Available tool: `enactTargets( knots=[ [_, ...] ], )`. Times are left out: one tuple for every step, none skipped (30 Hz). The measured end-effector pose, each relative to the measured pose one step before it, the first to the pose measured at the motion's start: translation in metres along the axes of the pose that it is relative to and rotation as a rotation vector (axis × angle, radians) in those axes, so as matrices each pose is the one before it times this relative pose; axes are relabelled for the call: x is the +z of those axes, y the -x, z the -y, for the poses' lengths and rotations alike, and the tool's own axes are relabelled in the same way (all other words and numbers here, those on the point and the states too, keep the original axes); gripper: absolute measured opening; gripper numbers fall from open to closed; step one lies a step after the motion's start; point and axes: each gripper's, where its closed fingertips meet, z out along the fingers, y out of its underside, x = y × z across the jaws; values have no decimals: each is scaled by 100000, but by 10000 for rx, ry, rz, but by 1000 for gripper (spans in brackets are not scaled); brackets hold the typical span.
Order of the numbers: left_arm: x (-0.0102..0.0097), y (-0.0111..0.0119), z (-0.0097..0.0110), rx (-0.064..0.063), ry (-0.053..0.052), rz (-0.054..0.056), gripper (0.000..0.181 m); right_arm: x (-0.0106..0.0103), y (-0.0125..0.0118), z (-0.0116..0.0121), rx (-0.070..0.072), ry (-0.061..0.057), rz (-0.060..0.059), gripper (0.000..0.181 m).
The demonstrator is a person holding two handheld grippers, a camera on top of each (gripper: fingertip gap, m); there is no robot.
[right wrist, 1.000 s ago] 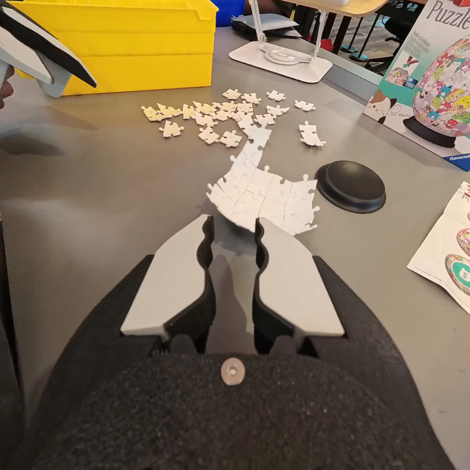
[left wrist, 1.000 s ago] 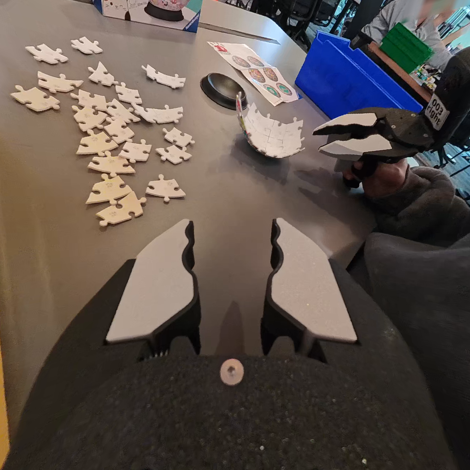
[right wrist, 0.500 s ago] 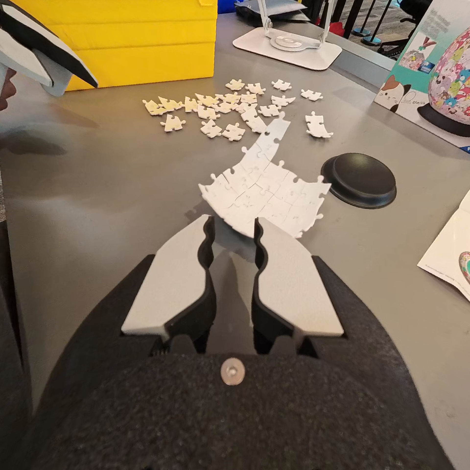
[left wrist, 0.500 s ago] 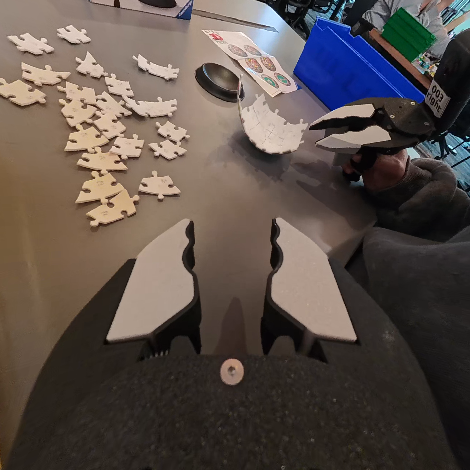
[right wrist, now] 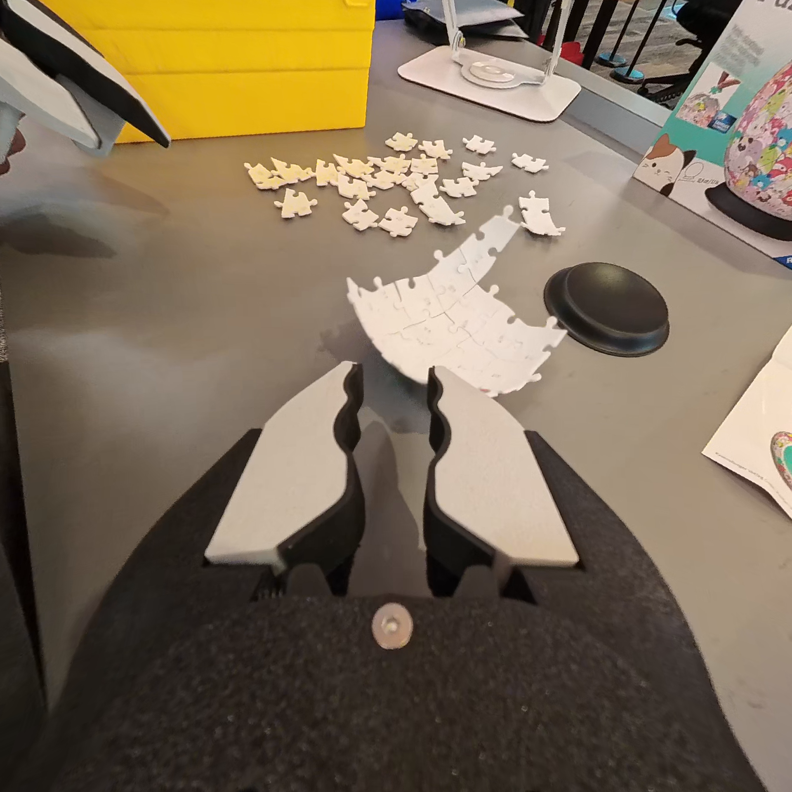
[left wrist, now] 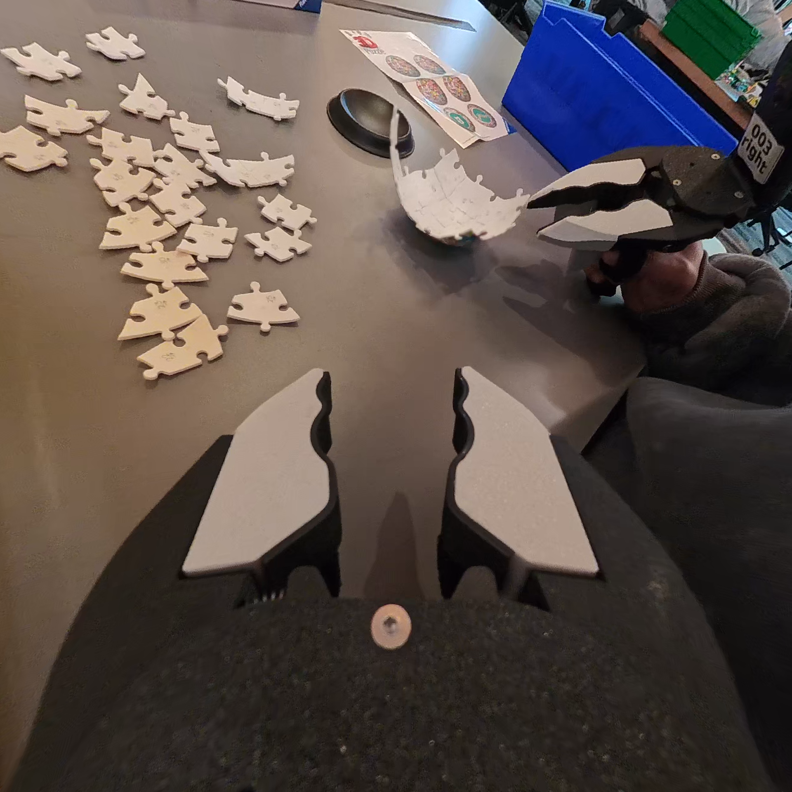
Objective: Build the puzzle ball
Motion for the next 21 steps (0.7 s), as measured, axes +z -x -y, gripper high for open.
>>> enactTargets(
  knots=[
    [58, 16, -42, 17, 32, 23, 54, 1, 37, -13, -19, 6, 11, 28],
    [90, 4, -78, 15, 56, 34, 54, 4, 41, 8, -21, -3, 16, 28],
    [97, 45, -118, 40, 80, 72, 54, -25, 10, 16, -22, -15, -10, 28],
    [101, 68, -126, 76, 89, 103, 54, -14, 30, 29, -27, -22, 3, 28],
    [112, 71, -124, 90, 91, 112, 54, -21, 47, 28, -32, -23, 13, 28],
    [97, 49, -118, 77, 91, 103, 54, -12, 39, 7, -24, -9, 12, 28],
    [102, 36, -110, 52, 82, 96, 53, -4, 38, 1, -16, 0, 16, 28],
    [83, 30, -92, 37, 72, 86, 53, -11, 50, 20, -30, -10, 18, 28],
    [82, 19, -80, 41, 61, 72, 53, -8, 56, 15, -50, -12, 12, 28],
    [69, 14, -56, 51, 48, 70, 53, 3, 65, -7, -60, 8, -1, 28],
    [64, 37, -52, 46, 47, 81, 53, 16, 88, -2, -77, 13, 9, 28],
    [76, 26, -56, 36, 51, 74, 53, 40, 87, -24, -77, 27, 5, 28],
    [66, -5, -61, 38, 49, 52, 53, 42, 67, -44, -64, 47, 3, 28],
    [67, -22, -49, 44, 46, 49, 53, 41, 100, -32, -77, 37, 20, 28],
    [70, -9, -42, 44, 41, 59, 53, 51, 70, -46, -84, 50, -18, 28],
    [70, -6, -40, 41, 44, 57, 53, 62, 55, -78, -83, 67, -22, 28],
    [78, -17, -61, 44, 49, 43, 53, 39, 91, -52, -84, 51, 10, 28],
    [83, -3, -69, 45, 54, 46, 53, 21, 89, -7, -66, 15, 15, 28],
    [76, -12, -78, 46, 58, 45, 53, -5, 24, 15, -40, -6, -13, 28],
    [70, 9, -70, 45, 50, 47, 53, -9, 13, 9, -16, -10, -2, 28],
    [64, -12, -42, 43, 37, 43, 52, -18, 53, 26, -16, -21, 31, 28]
  ],
)
